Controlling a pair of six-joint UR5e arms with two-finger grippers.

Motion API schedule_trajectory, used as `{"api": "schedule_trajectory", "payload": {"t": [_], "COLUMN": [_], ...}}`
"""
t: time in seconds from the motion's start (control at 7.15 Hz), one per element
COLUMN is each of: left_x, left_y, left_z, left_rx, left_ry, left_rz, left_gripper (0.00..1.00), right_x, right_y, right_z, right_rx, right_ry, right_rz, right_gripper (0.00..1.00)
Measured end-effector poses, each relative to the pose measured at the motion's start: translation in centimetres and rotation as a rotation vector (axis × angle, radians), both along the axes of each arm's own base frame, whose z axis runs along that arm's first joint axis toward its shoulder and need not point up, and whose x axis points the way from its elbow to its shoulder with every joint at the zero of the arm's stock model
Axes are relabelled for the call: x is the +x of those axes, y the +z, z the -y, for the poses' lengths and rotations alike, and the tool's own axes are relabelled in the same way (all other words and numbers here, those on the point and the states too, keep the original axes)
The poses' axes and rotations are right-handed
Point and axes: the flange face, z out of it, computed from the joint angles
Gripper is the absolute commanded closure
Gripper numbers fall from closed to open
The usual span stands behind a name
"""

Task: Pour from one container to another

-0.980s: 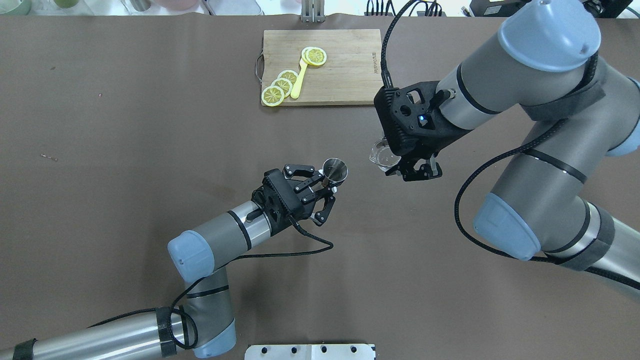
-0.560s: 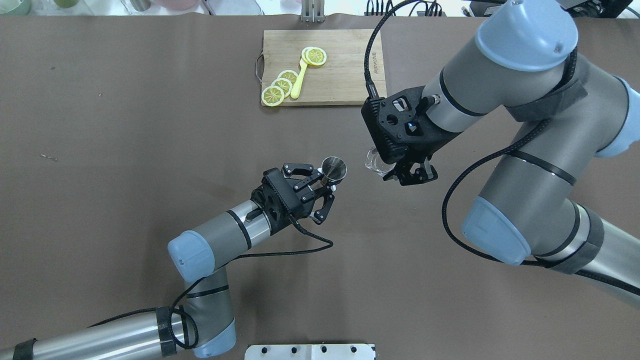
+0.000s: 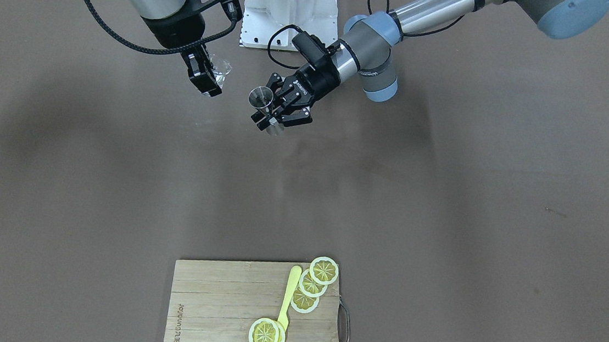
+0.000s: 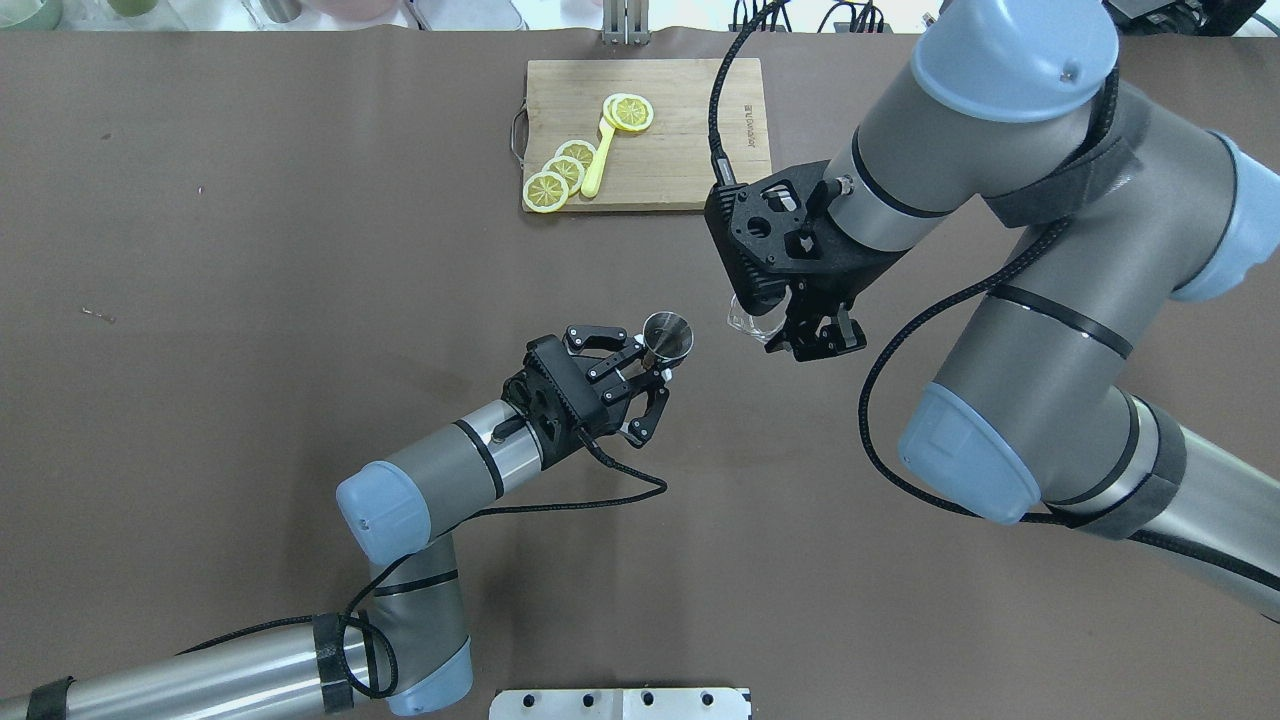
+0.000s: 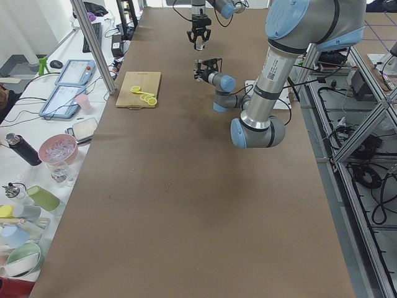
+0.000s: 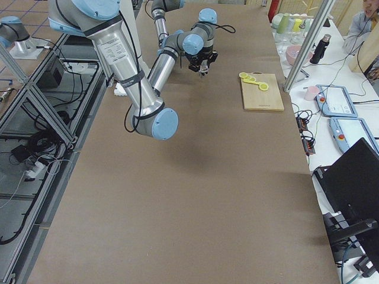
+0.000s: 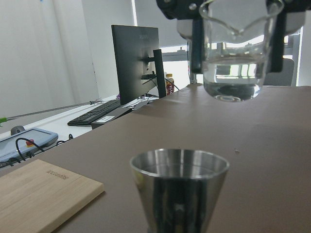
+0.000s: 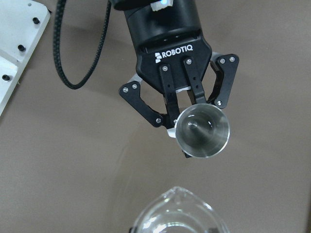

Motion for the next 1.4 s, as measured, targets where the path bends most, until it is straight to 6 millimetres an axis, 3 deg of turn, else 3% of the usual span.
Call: {"api": "schedule_trajectory", "payload": {"t": [0.56,1.4], "left_x": [0.1,0.5], "left_y": [0.1,0.0], "left_z": [0.0,0.1], "left_rx": [-0.001,-0.002], "left_ry": [0.000,0.001], "left_rz": [0.004,0.008], "left_gripper": [1.00,1.00], "right_x": [-1.9,-3.0], "right_y": [-1.9,-2.9], "right_z": [0.5,-0.4], "right_rx": [-0.007,0.011], "right_ry": [0.030,0.054], "right_rz": [-0.060,-0.136], "right_gripper": [1.00,1.00]}}
